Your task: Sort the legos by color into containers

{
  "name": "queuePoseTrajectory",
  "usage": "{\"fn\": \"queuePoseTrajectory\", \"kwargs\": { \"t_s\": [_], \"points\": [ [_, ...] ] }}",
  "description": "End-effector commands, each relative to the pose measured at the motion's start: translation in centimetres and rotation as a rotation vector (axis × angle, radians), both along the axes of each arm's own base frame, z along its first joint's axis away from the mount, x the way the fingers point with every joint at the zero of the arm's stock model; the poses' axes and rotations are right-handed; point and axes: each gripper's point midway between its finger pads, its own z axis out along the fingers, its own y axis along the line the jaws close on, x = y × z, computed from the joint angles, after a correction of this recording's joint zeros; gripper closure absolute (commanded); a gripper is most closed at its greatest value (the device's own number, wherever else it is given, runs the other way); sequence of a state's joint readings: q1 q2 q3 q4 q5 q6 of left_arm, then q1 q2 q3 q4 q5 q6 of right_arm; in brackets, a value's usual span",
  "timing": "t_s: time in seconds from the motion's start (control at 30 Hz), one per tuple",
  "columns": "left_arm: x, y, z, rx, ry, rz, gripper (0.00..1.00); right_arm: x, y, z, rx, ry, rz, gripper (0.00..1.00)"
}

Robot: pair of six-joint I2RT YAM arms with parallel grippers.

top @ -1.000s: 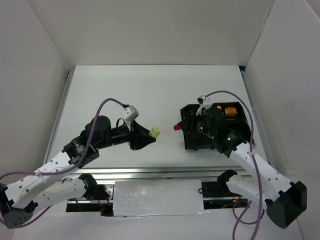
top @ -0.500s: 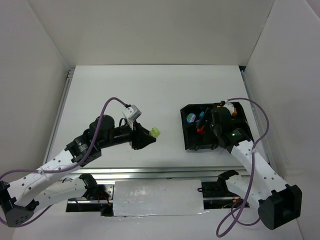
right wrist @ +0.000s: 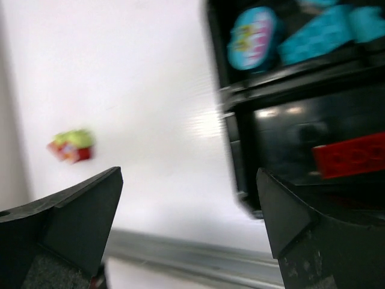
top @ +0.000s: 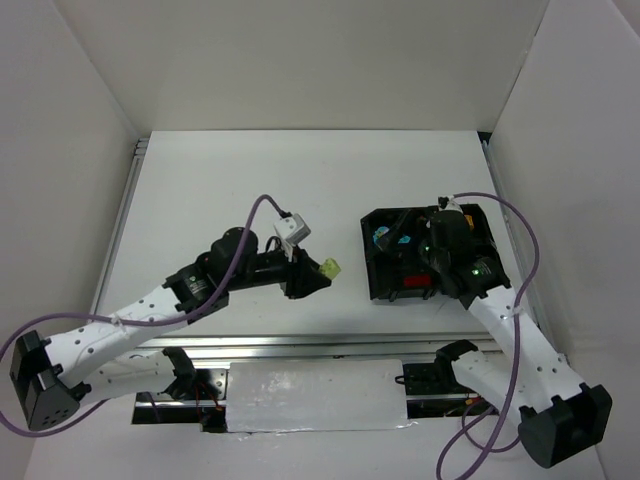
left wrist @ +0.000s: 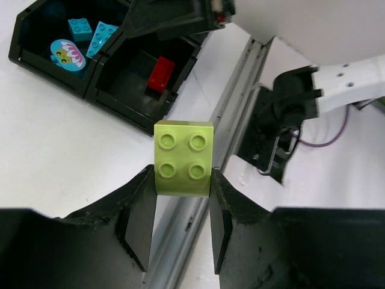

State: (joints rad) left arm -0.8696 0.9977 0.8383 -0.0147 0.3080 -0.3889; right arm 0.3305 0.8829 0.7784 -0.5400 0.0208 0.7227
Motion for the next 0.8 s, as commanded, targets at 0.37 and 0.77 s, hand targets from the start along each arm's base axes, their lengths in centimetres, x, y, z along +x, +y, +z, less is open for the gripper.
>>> {"fn": "queuePoseTrajectory", "kwargs": {
  "t_s": [0.37,0.77],
  "points": [
    [0.5,-5.0,-0.2,0.014,-0.265,-0.053,1.00,-8.5,13.1,8.6,0.501,-0.073,0.584,0.19],
    [1.7,-4.9,-1.1,0.067,-0.256,0.016,0.97,-8.8,13.5,8.4,0.473,-0.066,0.589,1.00]
  ]
}}
